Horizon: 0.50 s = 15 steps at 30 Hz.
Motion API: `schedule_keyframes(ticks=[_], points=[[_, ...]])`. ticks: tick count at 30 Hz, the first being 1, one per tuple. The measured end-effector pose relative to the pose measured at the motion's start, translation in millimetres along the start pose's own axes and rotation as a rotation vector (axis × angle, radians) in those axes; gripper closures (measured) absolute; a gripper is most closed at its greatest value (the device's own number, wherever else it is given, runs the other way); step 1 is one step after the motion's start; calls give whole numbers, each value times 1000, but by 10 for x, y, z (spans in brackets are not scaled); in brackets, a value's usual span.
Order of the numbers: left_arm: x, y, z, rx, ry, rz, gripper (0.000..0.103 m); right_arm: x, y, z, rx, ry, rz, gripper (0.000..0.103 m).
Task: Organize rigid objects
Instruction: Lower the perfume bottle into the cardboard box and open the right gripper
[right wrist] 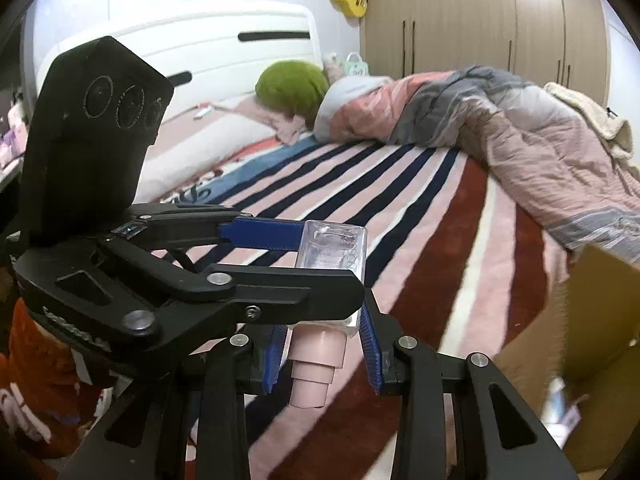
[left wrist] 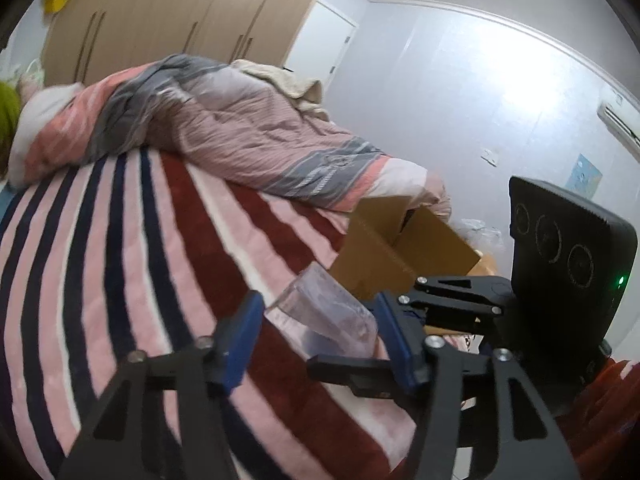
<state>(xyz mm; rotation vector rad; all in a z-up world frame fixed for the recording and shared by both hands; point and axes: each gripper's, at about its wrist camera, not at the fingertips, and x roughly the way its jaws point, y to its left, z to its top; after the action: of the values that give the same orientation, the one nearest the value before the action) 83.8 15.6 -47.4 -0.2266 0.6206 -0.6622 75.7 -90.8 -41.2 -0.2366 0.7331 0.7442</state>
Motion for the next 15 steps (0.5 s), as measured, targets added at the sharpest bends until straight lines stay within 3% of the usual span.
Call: schedule_keyframes(ticks=[7,15], points=[[358,-560,323,80,14,-34,53,-523,-463,-11,46,-58,-44,74],[1148,-1080,486,136,132,-77,54,-873,-1190,-268,146,-14,-109,76]])
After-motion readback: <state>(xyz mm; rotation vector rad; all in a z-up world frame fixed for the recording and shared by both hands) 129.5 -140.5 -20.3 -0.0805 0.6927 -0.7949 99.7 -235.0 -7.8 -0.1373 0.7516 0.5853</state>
